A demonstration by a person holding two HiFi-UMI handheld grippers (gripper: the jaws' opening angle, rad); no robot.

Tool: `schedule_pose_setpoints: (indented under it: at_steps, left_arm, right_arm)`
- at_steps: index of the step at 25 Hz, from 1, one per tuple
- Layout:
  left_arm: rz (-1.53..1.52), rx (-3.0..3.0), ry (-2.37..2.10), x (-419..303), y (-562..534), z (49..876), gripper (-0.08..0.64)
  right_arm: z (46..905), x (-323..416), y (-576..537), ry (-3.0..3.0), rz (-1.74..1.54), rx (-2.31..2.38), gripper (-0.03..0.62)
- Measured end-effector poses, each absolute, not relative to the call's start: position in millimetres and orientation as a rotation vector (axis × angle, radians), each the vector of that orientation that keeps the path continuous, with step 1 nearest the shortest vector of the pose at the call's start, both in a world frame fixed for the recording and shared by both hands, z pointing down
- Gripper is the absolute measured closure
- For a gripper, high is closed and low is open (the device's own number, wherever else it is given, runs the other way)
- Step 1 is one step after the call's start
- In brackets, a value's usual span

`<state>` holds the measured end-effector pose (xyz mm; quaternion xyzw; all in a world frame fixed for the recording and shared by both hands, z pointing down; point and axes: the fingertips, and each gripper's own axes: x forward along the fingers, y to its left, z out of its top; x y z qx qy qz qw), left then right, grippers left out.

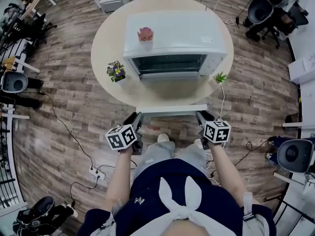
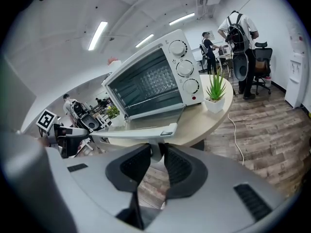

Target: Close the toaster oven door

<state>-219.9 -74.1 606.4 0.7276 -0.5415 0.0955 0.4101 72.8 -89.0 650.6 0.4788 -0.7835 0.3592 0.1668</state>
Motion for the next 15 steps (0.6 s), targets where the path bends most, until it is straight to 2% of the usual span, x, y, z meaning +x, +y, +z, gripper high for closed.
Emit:
schedule_pose_setpoints:
  at_steps: [15]
  left_arm:
    - [0.315,1.895,-1.393,-206.9,-68.3,607.4,0.430]
  right_arm:
    - [641.7,72.5,-91.4,-2.254,1.058,1.354,0.499]
